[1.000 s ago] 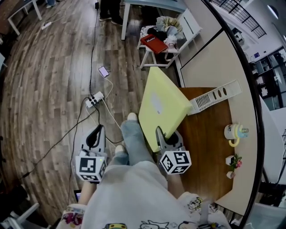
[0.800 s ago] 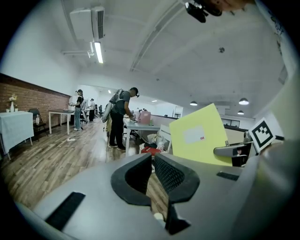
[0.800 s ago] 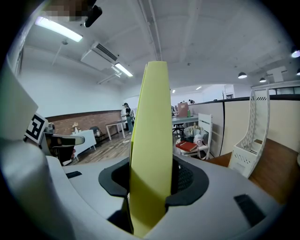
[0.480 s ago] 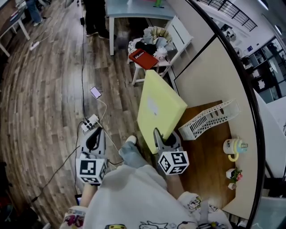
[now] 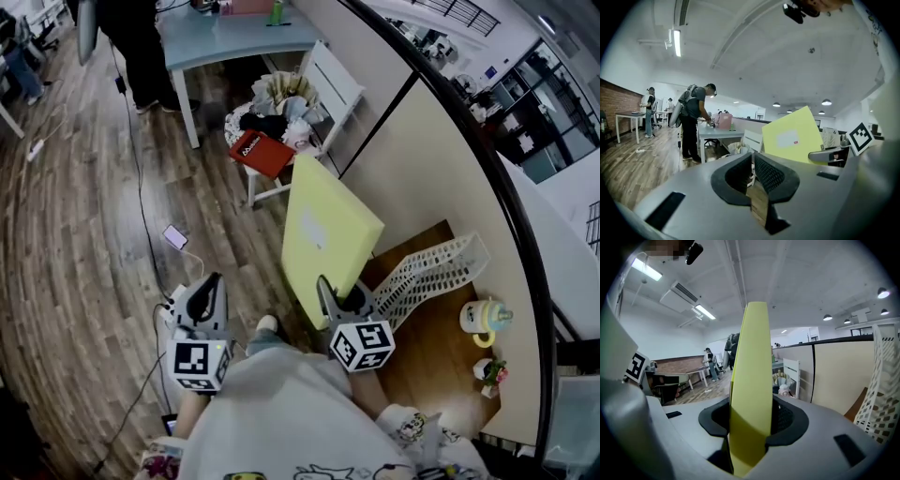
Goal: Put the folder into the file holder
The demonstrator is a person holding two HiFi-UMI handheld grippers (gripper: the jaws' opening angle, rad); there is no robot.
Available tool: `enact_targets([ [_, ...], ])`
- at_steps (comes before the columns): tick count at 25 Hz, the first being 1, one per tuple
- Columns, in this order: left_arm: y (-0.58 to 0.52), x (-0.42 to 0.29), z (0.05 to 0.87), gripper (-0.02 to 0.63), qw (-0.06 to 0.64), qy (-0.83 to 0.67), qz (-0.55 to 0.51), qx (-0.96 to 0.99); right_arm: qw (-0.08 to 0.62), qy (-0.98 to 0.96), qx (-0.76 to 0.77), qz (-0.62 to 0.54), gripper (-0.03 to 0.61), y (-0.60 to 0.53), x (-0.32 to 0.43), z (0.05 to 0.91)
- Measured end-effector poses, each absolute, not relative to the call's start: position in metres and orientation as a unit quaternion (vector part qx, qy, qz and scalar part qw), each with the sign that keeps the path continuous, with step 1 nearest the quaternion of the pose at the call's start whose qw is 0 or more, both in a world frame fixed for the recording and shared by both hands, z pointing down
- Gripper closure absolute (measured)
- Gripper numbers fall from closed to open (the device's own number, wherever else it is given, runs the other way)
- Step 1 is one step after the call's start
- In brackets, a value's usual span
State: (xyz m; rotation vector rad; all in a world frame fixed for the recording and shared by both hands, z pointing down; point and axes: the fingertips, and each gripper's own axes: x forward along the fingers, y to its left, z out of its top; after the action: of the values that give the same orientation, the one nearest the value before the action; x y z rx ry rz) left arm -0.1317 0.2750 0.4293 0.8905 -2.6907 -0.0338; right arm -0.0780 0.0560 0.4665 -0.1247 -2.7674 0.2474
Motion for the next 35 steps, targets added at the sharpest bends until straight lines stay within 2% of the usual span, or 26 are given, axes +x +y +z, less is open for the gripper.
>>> enact_targets([
  [11, 0.202, -0.177, 0.425, 0.595, 0.156, -0.903, 0.013, 0.399, 0.167, -0.980, 0.029, 0.108, 0.407, 0.010, -0.090, 0.462],
  [24, 0.082, -0.240, 0.419, 0.595, 0.140, -0.799, 0.036, 0.583, 0.134, -0.959, 0.206, 0.138, 0.407, -0.044, -0.095, 0.453],
  [35, 0.009, -0.225, 0.428, 0.595, 0.146, -0.669, 0.054, 0.727, 0.110, -0.917, 0.350, 0.155, 0.407, -0.054, -0.073, 0.449],
])
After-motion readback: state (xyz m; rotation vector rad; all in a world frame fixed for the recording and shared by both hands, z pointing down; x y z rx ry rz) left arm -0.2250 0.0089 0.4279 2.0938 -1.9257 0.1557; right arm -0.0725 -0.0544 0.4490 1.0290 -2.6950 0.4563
